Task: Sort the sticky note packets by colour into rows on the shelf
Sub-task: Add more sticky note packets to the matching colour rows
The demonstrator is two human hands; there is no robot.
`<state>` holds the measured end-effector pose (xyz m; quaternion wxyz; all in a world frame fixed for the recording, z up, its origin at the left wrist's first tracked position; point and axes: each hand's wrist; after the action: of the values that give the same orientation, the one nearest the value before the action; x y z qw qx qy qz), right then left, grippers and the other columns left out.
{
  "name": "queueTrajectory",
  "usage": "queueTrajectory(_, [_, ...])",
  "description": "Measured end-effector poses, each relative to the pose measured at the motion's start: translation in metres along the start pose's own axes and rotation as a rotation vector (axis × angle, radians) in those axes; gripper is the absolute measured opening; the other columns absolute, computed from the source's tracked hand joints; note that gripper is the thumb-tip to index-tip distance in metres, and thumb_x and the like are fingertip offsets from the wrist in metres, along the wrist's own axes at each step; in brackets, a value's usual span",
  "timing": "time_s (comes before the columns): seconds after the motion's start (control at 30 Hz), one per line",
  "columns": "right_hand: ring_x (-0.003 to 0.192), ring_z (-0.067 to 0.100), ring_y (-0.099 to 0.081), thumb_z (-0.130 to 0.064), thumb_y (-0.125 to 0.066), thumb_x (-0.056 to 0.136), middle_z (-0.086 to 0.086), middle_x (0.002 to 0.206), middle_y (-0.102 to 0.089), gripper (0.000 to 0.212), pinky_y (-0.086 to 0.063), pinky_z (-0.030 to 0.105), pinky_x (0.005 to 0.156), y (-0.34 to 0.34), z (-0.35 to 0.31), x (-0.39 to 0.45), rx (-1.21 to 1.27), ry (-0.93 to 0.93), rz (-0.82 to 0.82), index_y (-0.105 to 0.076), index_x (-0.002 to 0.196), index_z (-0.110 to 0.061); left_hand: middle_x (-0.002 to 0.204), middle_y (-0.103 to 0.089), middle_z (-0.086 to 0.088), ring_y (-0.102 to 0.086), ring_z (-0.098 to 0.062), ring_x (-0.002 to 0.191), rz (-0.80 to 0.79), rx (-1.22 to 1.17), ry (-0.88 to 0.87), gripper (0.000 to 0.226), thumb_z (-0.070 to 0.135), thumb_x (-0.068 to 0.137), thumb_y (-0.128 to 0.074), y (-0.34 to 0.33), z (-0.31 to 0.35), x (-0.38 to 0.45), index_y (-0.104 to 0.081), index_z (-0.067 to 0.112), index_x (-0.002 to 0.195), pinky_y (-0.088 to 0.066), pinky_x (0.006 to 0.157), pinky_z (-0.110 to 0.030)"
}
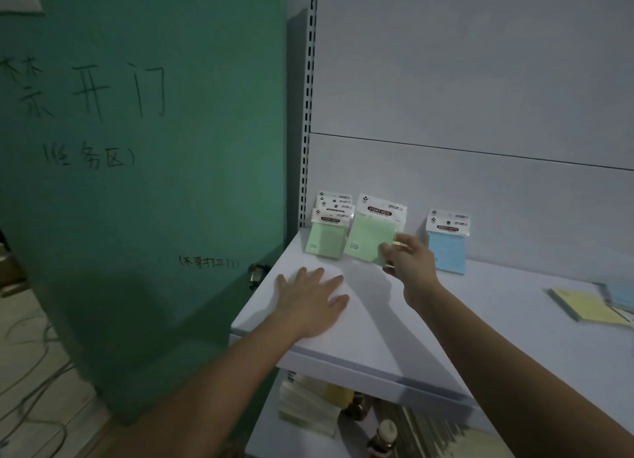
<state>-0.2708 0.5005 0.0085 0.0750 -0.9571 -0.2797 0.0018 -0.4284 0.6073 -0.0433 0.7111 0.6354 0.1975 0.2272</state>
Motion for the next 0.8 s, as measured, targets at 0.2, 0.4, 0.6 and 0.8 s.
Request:
queueTrajectory(0.2, [0.075, 0.021, -0.064, -0.001, -0.067, 0.086, 0.005, 0.086, -0.063, 0.023, -0.055, 0.029, 0.060, -0.045, 0.011, 0.012, -0.116, -0.004, -0.002, -0.057, 0.105, -0.011, 0.155, -0.027, 0.004, -0.019, -0.025, 0.141, 0.100, -0.099, -0.146, 0.051, 0.055, 0.091, -0.016, 0.003, -0.026, 0.002, -0.027, 0.048, 0.141, -0.006, 0.110, -0.060])
queueTrajectory(0.4, [0.075, 0.027, -0.063, -0.003, -0.071, 0.082, 0.012, 0.089, -0.062, 0.027, -0.058, 0.036, 0.066, -0.084, 0.045, 0.022, -0.271, 0.027, 0.069, -0.055, 0.104, -0.005, 0.141, -0.035, -0.005, -0.024, -0.034, 0.134, 0.197, -0.178, -0.139, 0.036, 0.043, 0.090, -0.026, 0.000, -0.025, 0.003, -0.045, 0.039, 0.121, -0.004, 0.105, -0.070])
queueTrajectory(0.6, [0.083, 0.014, -0.056, -0.015, -0.070, 0.082, 0.000, 0.090, -0.060, 0.022, -0.041, 0.015, 0.066, -0.106, 0.065, 0.028, -0.604, 0.331, 0.172, -0.057, 0.099, -0.012, 0.139, -0.035, -0.009, -0.023, -0.039, 0.134, 0.212, -0.145, -0.151, 0.035, 0.042, 0.093, -0.023, -0.002, -0.026, 0.003, -0.045, 0.027, 0.117, -0.001, 0.105, -0.072])
queueTrajectory(0.8, [0.076, 0.015, -0.056, -0.015, -0.072, 0.079, 0.001, 0.085, -0.060, 0.024, -0.041, 0.019, 0.064, -0.105, 0.071, 0.037, -0.656, 0.344, 0.209, -0.060, 0.099, -0.012, 0.139, -0.038, -0.009, -0.022, -0.040, 0.134, 0.277, -0.176, -0.148, 0.037, 0.040, 0.094, -0.025, -0.005, -0.026, 0.005, -0.049, 0.028, 0.119, 0.001, 0.104, -0.072])
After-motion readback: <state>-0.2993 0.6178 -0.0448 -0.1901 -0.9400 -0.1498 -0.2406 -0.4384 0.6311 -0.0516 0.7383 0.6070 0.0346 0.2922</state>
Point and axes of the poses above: each hand's wrist, its own x-axis towards the middle knuckle, its own y-axis out of the back of the hand, z = x × y
